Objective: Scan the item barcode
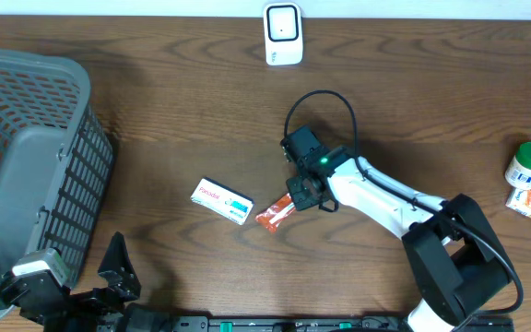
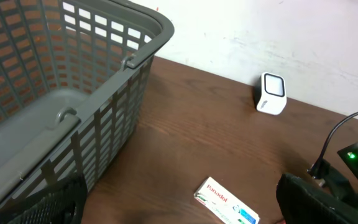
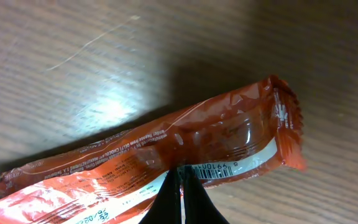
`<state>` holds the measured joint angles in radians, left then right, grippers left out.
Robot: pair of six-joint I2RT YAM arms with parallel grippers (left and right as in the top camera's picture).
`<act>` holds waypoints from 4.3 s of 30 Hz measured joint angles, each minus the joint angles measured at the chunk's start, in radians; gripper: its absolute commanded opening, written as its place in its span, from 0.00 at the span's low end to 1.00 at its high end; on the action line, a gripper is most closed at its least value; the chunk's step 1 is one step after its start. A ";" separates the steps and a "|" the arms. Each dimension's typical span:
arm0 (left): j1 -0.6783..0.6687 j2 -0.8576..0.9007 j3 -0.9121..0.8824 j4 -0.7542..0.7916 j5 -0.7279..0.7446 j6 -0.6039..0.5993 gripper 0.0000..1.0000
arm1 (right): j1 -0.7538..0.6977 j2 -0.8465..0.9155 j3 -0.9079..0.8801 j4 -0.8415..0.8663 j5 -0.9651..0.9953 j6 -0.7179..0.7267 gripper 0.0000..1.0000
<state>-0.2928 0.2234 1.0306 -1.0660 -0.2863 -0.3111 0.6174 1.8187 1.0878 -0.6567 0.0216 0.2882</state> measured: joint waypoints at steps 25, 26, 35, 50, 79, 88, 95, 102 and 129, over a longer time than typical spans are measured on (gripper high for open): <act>0.000 0.000 0.000 0.000 0.000 0.000 0.97 | -0.130 0.003 0.055 -0.057 -0.150 -0.027 0.01; 0.000 0.000 0.000 0.000 0.000 0.000 0.97 | -0.130 -0.002 0.068 -0.064 -0.173 -0.034 0.01; 0.000 0.000 0.000 0.000 0.000 0.000 0.98 | -0.130 -0.079 0.103 -0.073 -0.312 -0.052 0.01; 0.000 0.000 0.000 0.000 0.000 0.000 0.97 | -0.130 0.047 0.092 -0.061 -0.200 -0.046 0.01; 0.000 0.000 0.000 0.000 0.000 0.000 0.97 | -0.018 0.053 0.087 0.184 -0.338 -0.071 0.01; 0.000 0.000 0.000 0.000 0.000 0.000 0.97 | 0.029 0.062 0.087 0.132 -0.336 -0.061 0.01; 0.000 0.000 0.000 0.000 0.000 0.000 0.97 | 0.029 0.062 0.087 0.048 -0.285 -0.061 0.01; 0.000 0.000 0.000 0.000 0.000 0.000 0.97 | 0.039 0.062 0.086 -0.173 -0.268 -0.102 0.01; 0.000 0.000 0.000 0.000 0.000 0.000 0.97 | -0.087 -0.473 0.064 -0.434 -0.241 0.022 0.99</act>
<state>-0.2928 0.2234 1.0306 -1.0660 -0.2859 -0.3111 0.5308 1.3460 1.1519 -1.0908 -0.2192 0.3103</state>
